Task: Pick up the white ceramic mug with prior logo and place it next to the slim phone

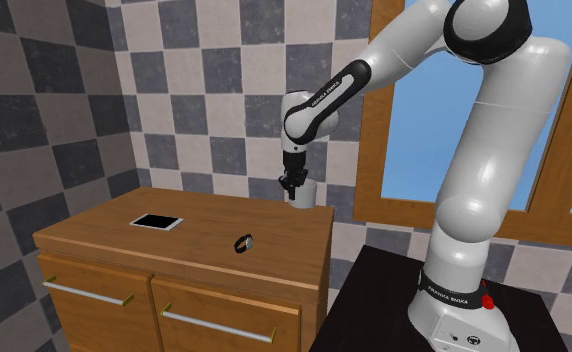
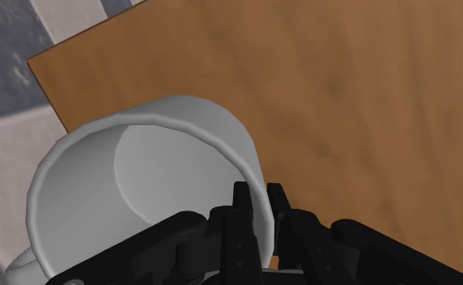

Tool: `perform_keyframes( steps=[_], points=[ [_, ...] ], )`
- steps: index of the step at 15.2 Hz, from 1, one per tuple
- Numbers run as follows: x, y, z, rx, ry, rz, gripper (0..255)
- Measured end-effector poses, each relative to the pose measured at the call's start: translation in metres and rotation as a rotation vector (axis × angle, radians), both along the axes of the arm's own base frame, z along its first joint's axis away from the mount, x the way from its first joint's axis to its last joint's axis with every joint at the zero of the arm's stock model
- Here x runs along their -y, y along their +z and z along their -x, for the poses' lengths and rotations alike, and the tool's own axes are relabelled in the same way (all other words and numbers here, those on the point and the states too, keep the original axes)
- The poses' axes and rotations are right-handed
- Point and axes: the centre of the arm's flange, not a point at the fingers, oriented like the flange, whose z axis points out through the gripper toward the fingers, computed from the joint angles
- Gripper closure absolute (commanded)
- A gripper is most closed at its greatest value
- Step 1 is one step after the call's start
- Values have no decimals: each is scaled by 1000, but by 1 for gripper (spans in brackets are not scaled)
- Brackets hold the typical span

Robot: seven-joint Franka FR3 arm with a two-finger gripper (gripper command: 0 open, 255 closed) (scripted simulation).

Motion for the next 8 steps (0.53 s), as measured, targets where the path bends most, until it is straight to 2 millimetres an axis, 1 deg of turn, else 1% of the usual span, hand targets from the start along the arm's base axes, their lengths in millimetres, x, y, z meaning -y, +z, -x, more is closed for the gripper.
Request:
perform_keyframes(
  steps=[8],
  points=[
    [1,43,0,0,0,0,255]
  ],
)
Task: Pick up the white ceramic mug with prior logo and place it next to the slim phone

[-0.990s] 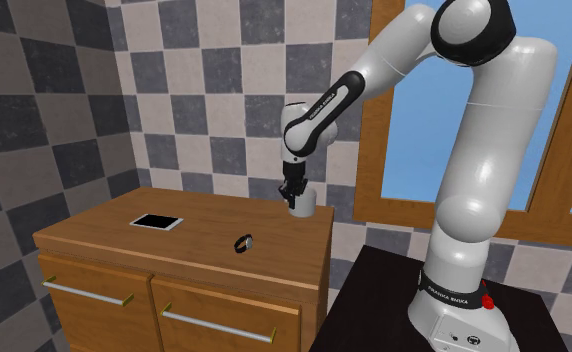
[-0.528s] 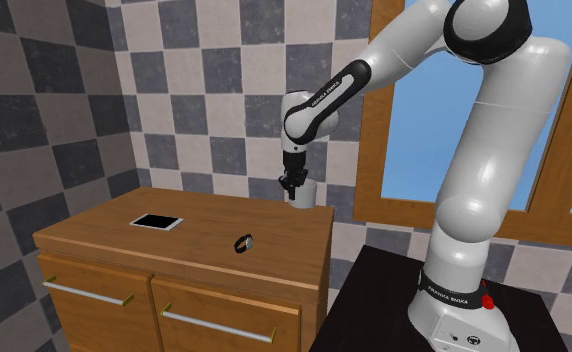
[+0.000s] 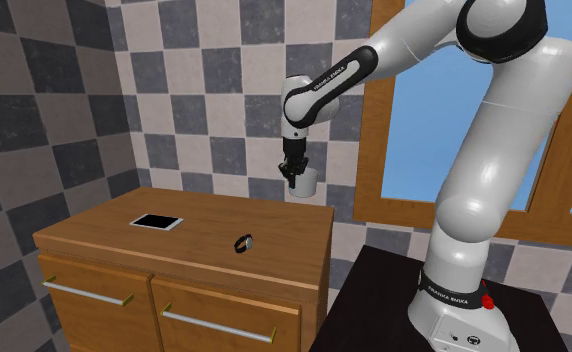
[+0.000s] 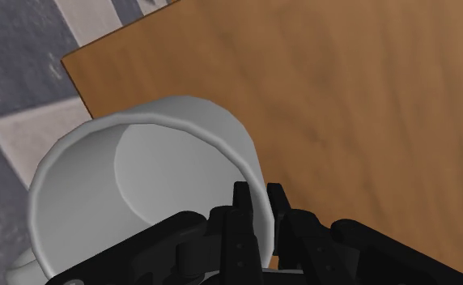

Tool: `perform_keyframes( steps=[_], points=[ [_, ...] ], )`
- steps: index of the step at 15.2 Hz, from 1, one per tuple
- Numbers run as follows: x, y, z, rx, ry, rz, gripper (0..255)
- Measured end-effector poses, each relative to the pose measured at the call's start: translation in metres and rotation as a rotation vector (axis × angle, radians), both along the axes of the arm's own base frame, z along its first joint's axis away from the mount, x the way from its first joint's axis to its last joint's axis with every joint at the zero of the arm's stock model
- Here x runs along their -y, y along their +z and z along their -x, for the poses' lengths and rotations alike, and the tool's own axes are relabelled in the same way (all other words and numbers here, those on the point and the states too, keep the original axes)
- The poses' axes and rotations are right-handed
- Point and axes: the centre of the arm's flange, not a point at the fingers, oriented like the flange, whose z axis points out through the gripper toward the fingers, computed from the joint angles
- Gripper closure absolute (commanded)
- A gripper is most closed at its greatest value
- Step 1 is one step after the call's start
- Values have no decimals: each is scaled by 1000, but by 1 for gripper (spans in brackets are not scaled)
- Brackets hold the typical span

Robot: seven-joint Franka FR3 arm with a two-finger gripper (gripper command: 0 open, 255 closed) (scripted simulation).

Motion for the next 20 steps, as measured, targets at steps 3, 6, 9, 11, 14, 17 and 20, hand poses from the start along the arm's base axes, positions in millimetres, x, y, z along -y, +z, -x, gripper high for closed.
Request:
perform_keyframes(
  steps=[3,6,9,11,14,17,20],
  points=[
    [0,16,-1,0,0,0,255],
    [-1,33,-2,0,0,0,255],
    [-2,48,-1,0,0,0,255],
    [-1,57,-1,0,0,0,255],
    [-3,69,-6,0,0,0,255],
    [-14,72,-40,-1,0,0,255],
    [-33,72,-75,-1,0,0,255]
  ],
)
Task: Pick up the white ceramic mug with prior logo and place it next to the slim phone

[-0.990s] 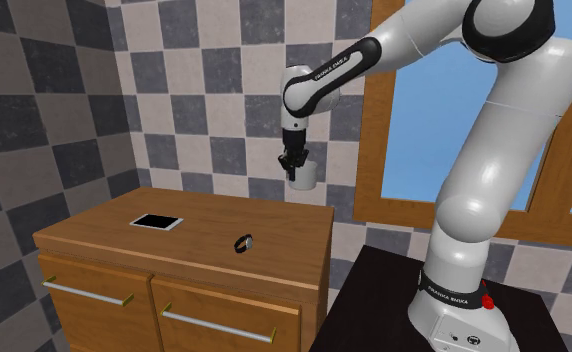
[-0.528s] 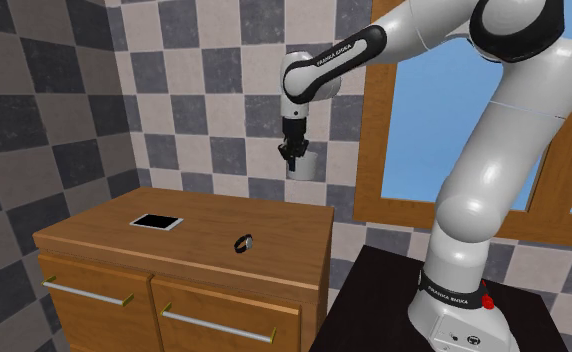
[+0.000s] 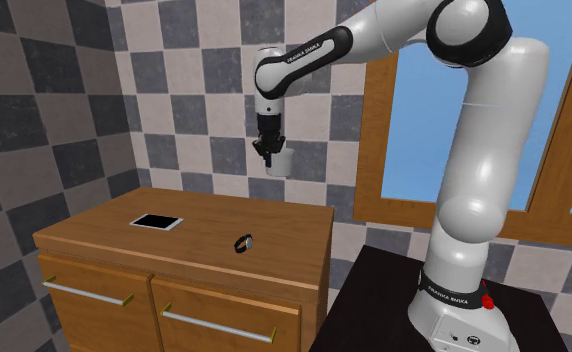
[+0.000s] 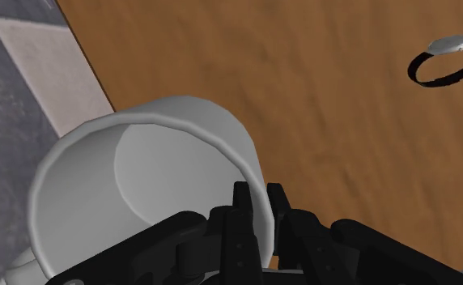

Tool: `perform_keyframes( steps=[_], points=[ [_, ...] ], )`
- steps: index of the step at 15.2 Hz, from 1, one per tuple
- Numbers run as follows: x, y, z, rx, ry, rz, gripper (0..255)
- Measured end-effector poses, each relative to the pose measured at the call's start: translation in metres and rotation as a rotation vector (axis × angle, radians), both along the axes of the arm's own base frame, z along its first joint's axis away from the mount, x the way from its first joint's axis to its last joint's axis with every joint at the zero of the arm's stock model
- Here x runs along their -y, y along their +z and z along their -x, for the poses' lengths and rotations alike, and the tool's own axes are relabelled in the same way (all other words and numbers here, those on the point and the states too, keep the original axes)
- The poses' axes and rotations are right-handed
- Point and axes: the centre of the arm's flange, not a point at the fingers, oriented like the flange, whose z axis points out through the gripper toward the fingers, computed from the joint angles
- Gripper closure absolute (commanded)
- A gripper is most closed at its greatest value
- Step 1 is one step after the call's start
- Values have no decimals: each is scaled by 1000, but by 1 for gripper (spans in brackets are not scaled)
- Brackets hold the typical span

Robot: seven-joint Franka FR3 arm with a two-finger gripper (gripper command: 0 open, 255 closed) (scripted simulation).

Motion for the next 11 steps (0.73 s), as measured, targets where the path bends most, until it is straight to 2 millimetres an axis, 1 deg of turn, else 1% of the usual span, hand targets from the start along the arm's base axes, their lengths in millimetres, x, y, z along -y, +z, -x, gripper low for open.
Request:
perform_keyframes(
  steps=[4,7,11],
  points=[
    [-19,3,-47,0,0,0,255],
    [-36,0,-84,0,0,0,255],
    [-53,2,-131,0,0,0,255]
  ],
)
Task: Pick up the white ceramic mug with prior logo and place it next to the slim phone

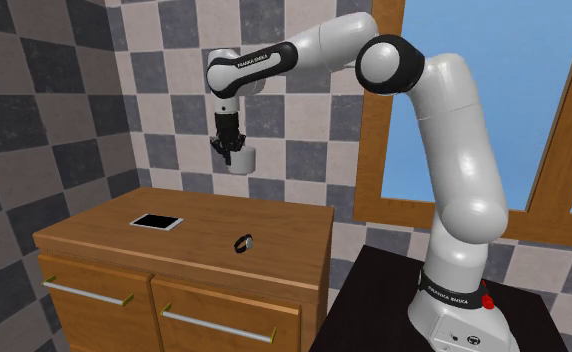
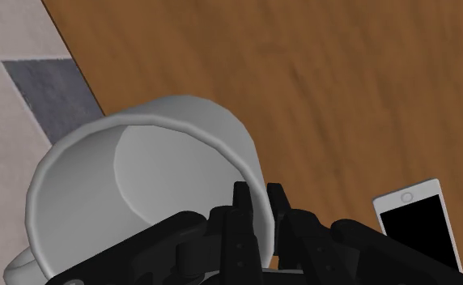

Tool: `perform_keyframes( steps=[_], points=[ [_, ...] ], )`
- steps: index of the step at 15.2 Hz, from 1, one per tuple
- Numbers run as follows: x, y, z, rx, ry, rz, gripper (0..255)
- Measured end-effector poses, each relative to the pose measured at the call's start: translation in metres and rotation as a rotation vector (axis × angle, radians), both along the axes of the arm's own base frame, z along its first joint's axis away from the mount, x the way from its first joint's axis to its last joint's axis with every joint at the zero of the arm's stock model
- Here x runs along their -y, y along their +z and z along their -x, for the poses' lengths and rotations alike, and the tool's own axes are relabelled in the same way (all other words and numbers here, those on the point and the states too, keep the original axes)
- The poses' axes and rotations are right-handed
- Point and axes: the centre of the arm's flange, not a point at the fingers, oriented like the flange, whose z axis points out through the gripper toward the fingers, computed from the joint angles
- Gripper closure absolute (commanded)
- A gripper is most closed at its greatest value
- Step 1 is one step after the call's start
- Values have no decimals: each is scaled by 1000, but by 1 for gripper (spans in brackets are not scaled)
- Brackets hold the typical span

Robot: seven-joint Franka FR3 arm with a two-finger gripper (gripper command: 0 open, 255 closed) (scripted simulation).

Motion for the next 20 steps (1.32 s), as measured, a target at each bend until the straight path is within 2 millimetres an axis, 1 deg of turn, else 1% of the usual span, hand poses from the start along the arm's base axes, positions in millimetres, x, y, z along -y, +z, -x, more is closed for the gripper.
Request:
perform_keyframes(
  steps=[1,2,4,20],
  points=[
    [-6,3,-12,0,0,0,255],
    [-10,-2,-18,0,0,0,255],
    [-11,-11,-23,0,0,-1,255],
    [-12,-95,-24,0,0,-1,255]
  ],
)
